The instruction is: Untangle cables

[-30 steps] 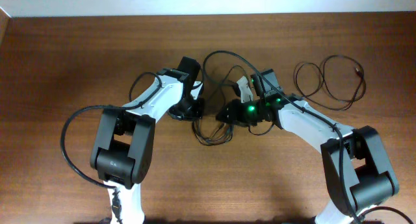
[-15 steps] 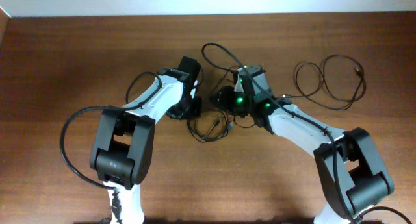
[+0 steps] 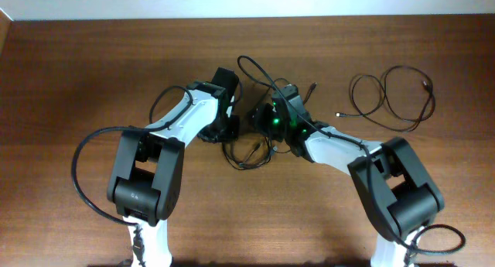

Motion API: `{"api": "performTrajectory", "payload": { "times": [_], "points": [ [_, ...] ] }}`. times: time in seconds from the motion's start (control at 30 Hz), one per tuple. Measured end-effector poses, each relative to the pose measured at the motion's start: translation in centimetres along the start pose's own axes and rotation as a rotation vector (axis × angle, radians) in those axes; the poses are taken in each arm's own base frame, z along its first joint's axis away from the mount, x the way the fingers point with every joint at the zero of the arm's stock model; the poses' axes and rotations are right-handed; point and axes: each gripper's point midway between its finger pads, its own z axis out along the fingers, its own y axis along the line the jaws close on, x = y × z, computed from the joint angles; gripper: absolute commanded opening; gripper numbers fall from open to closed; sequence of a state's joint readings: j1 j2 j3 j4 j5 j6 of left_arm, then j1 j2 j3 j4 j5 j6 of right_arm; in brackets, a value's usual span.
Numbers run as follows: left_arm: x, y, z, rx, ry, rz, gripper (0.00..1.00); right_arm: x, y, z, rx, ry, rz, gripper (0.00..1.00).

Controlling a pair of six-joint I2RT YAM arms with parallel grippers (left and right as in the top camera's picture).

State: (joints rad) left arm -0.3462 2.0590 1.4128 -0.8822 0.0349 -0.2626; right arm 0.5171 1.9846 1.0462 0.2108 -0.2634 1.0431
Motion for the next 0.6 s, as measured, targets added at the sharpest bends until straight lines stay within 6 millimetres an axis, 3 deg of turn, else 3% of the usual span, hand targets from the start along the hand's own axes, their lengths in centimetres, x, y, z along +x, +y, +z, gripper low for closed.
{"api": "performTrajectory", "payload": {
  "times": [0.2, 0.23, 0.27, 0.3, 0.5, 0.6],
  "points": [
    [0.0, 0.1, 0.0, -0.003, -0.001, -0.001, 0.15, 0.0, -1.0, 1.8, -0.006, -0.022, -0.003, 0.35],
    [0.0, 0.1, 0.0, -0.005, -0.002, 0.000, 0.15, -0.2, -1.1, 1.8, 0.000, -0.033, -0.005, 0.17],
    [0.0, 0.1, 0.0, -0.005, -0.002, -0.001, 0.15, -0.3, -1.2, 1.8, 0.005, -0.040, -0.002, 0.08],
    [0.0, 0.1, 0.0, -0.006, -0.002, -0.001, 0.15, -0.4, -1.3, 1.8, 0.011, -0.049, -0.010, 0.06],
    [-0.1, 0.2, 0.0, -0.008, -0.003, -0.001, 0.17, -1.6, -0.2, 1.9, -0.035, -0.106, -0.027, 0.09],
    [-0.1, 0.2, 0.0, -0.011, -0.003, -0.001, 0.19, -1.7, -0.4, 1.9, -0.022, -0.113, -0.048, 0.29]
  ]
}}
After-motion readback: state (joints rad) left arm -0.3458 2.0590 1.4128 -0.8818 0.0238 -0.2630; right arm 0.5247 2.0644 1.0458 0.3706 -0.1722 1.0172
